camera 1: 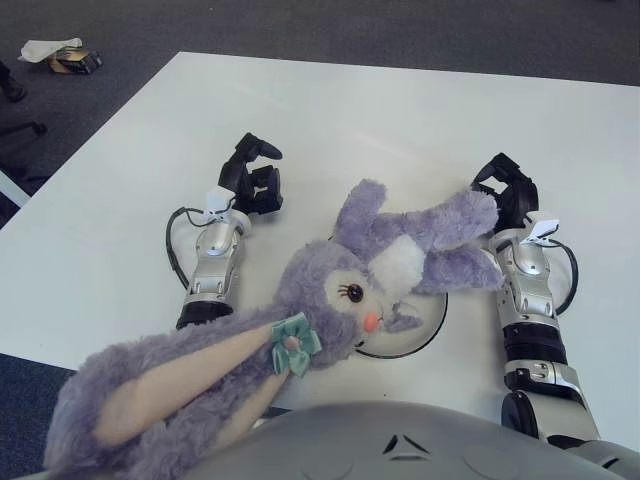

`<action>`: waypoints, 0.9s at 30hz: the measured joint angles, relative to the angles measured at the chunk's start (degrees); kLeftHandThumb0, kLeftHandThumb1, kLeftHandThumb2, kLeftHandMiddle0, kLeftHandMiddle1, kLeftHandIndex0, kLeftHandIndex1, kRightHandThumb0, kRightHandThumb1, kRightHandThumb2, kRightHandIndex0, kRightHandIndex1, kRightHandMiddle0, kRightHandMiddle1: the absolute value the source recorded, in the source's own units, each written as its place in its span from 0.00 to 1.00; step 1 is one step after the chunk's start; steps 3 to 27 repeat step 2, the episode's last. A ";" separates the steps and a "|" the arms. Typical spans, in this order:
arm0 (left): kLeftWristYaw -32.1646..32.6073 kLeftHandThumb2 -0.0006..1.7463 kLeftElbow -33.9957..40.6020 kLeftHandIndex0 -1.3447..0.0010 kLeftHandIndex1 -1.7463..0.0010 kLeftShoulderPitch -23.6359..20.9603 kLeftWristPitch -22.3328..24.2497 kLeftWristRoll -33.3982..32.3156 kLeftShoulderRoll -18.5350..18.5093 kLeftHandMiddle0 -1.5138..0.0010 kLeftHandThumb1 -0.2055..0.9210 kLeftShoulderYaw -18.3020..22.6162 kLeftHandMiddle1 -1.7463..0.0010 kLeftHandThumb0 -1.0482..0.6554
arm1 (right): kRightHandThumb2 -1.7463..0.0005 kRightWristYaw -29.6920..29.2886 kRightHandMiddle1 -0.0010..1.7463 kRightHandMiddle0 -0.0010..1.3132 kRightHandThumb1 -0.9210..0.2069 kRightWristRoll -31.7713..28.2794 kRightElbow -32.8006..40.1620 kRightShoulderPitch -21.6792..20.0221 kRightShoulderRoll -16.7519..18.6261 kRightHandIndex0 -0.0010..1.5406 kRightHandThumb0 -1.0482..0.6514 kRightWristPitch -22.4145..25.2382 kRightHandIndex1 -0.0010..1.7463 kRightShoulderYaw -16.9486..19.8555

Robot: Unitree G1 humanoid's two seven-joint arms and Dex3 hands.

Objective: Put the doll into the plate.

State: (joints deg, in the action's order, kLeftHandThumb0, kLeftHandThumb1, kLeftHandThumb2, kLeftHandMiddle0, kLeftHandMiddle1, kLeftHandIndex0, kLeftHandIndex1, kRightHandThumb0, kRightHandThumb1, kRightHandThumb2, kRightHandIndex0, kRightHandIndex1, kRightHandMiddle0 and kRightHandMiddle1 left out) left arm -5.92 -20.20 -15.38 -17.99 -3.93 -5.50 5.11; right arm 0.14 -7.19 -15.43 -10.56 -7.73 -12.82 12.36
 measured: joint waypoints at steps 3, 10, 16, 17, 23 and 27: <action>-0.03 0.66 0.31 0.63 0.00 0.20 0.42 -0.01 -0.09 0.26 0.59 -0.05 0.00 0.36 | 0.20 0.05 1.00 0.51 0.59 0.02 0.39 0.25 -0.10 0.79 0.32 0.34 1.00 -0.23; -0.03 0.66 0.31 0.63 0.00 0.20 0.42 -0.01 -0.09 0.26 0.59 -0.05 0.00 0.36 | 0.20 0.05 1.00 0.51 0.59 0.02 0.39 0.25 -0.10 0.79 0.32 0.34 1.00 -0.23; -0.03 0.66 0.31 0.63 0.00 0.20 0.42 -0.01 -0.09 0.26 0.59 -0.05 0.00 0.36 | 0.20 0.05 1.00 0.51 0.59 0.02 0.39 0.25 -0.10 0.79 0.32 0.34 1.00 -0.23; -0.03 0.66 0.31 0.63 0.00 0.20 0.42 -0.01 -0.09 0.26 0.59 -0.05 0.00 0.36 | 0.20 0.05 1.00 0.51 0.59 0.02 0.39 0.25 -0.10 0.79 0.32 0.34 1.00 -0.23; -0.03 0.66 0.31 0.63 0.00 0.20 0.42 -0.01 -0.09 0.26 0.59 -0.05 0.00 0.36 | 0.20 0.05 1.00 0.51 0.59 0.02 0.39 0.25 -0.10 0.79 0.32 0.34 1.00 -0.23; -0.03 0.66 0.31 0.63 0.00 0.20 0.42 -0.01 -0.09 0.26 0.59 -0.05 0.00 0.36 | 0.20 0.05 1.00 0.51 0.59 0.02 0.39 0.25 -0.10 0.79 0.32 0.34 1.00 -0.23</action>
